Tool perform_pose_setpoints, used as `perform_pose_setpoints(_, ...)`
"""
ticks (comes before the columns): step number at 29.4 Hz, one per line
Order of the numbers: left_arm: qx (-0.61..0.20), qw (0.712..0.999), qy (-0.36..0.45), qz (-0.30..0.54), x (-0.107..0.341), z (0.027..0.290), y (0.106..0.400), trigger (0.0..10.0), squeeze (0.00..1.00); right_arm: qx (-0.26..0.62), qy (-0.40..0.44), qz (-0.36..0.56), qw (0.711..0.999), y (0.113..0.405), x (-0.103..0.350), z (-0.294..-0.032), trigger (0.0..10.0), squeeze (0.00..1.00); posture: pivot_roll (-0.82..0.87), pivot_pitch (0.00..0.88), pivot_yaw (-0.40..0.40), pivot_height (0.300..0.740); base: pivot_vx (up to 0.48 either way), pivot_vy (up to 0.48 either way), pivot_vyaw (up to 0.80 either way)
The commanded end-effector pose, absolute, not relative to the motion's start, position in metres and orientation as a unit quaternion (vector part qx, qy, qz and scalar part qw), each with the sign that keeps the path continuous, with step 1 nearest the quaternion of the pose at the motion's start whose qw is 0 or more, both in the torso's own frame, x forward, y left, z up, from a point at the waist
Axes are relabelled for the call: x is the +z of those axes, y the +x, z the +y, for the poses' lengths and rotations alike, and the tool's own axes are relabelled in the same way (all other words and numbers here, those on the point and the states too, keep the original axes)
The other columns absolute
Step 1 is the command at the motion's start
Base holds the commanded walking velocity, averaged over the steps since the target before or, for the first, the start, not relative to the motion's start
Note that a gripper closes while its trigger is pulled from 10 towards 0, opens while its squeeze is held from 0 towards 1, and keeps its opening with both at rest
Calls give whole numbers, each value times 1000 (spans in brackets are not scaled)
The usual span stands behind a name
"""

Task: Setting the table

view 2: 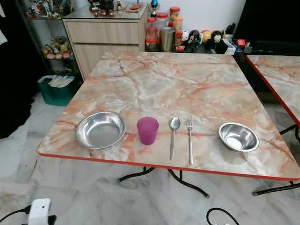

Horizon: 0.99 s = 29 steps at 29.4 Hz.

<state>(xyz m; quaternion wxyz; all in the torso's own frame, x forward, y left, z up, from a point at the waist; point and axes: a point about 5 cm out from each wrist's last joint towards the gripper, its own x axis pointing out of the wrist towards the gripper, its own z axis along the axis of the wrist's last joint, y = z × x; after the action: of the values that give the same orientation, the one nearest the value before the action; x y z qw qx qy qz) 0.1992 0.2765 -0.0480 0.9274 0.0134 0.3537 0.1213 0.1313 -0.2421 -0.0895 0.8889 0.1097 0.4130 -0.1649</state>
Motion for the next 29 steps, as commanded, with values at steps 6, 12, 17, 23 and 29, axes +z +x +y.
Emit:
perform_pose_setpoints(6,221,919,27,327,-36,317,184,10000,0,-170,118,415,886,129,-91,-238,10000,0,8,112,17,740,0,0,0)
perform_pose_setpoints(12,243,928,25,281,-20,326,200,10000,0,-171,121,415,886,129,-92,-237,10000,0,4,109,22,740,0,0,0)
perform_pose_setpoints(17,247,928,26,276,-18,327,201,10000,0,-171,121,415,885,129,-92,-237,10000,0,4,109,22,740,0,0,0)
perform_pose_setpoints(23,431,878,102,181,34,380,211,10000,0,-178,119,425,879,123,-93,-242,10000,0,3,105,21,740,0,0,0)
perform_pose_setpoints(29,475,864,159,54,100,407,236,10000,0,-181,119,427,878,122,-93,-243,10000,0,5,103,22,740,0,0,0)
